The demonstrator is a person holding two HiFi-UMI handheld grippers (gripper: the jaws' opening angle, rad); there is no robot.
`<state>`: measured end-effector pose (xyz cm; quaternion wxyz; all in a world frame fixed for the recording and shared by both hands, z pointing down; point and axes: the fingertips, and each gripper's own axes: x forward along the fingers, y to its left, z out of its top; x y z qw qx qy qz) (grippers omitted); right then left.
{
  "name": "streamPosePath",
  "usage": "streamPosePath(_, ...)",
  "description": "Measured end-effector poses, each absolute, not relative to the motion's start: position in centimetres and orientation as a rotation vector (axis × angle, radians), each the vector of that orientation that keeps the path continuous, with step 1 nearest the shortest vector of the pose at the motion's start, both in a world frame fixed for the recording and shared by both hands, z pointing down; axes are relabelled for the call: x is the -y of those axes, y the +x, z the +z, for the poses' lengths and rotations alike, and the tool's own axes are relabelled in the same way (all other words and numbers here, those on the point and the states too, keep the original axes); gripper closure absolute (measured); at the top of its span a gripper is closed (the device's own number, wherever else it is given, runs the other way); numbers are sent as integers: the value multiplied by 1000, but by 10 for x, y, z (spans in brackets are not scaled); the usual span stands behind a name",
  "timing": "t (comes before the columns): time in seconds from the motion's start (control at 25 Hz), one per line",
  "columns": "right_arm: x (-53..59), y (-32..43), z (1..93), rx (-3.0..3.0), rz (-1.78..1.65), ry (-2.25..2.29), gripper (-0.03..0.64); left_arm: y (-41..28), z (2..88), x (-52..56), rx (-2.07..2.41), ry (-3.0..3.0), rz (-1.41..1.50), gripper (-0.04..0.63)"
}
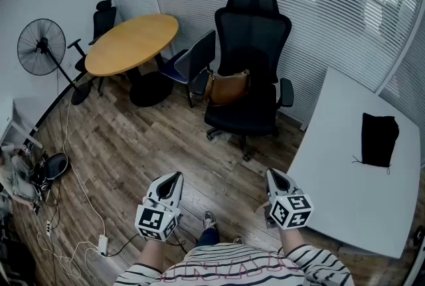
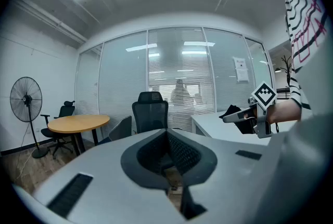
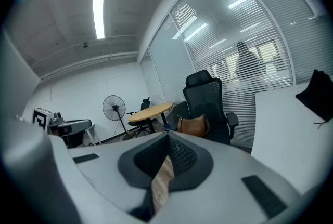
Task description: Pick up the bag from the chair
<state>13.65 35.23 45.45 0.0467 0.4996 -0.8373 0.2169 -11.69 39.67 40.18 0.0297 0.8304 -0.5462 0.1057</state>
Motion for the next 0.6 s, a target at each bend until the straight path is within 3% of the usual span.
streamPosePath(0.6, -291, 76, 456, 2524, 683, 1644, 580, -188, 409, -334, 1632, 2574, 232, 551)
